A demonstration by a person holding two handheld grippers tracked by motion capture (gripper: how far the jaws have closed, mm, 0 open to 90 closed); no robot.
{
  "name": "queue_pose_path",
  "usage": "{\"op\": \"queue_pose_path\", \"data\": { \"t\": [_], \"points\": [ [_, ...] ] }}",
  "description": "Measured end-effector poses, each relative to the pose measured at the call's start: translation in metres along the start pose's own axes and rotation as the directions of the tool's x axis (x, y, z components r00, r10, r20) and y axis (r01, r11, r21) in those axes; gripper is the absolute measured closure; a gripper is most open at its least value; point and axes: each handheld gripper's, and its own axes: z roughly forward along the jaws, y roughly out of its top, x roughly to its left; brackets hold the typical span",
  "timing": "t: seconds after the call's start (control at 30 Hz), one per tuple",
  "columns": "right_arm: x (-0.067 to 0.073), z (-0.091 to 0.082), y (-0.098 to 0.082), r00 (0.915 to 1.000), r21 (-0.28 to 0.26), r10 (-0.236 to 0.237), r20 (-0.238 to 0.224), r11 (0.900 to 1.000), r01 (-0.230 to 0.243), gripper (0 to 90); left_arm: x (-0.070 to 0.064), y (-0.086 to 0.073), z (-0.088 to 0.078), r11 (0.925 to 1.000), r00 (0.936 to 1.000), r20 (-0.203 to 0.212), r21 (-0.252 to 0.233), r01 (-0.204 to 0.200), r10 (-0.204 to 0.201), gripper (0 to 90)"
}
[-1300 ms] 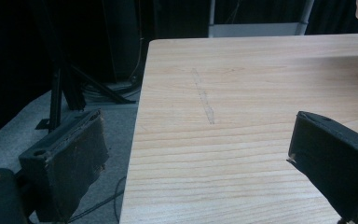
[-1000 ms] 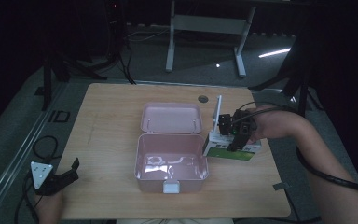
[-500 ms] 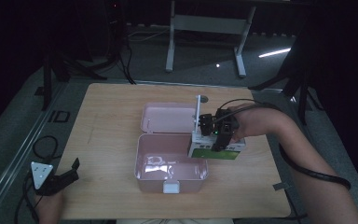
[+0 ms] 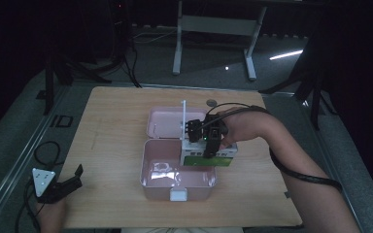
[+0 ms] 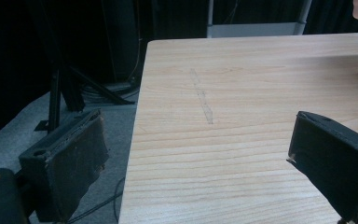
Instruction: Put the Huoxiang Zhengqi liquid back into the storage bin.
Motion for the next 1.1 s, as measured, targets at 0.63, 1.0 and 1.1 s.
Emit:
{"op": "queue_pose_path", "data": {
  "t": [0.63, 1.0, 1.1],
  "points": [
    [0.015, 0.019, 0.058, 0.9943, -0.014, -0.103, -0.030, 0.995, 0.102, 61.7, 0.000, 0.000, 0.000, 1.0000, 1.0000, 0.002, -0.007, 0.001, -0.001, 4.5],
    [0.008, 0.061, 0.059, 0.9948, 0.026, -0.083, -0.059, 0.996, 0.085, 61.7, 0.000, 0.000, 0.000, 1.0000, 1.0000, 0.004, -0.001, -0.003, 0.003, 4.5],
    [0.005, 0.070, 0.057, 0.9955, 0.028, -0.071, -0.063, 0.997, 0.072, 61.7, 0.000, 0.000, 0.000, 1.0000, 1.0000, 0.004, -0.001, -0.003, 0.003, 4.5]
  ]
}}
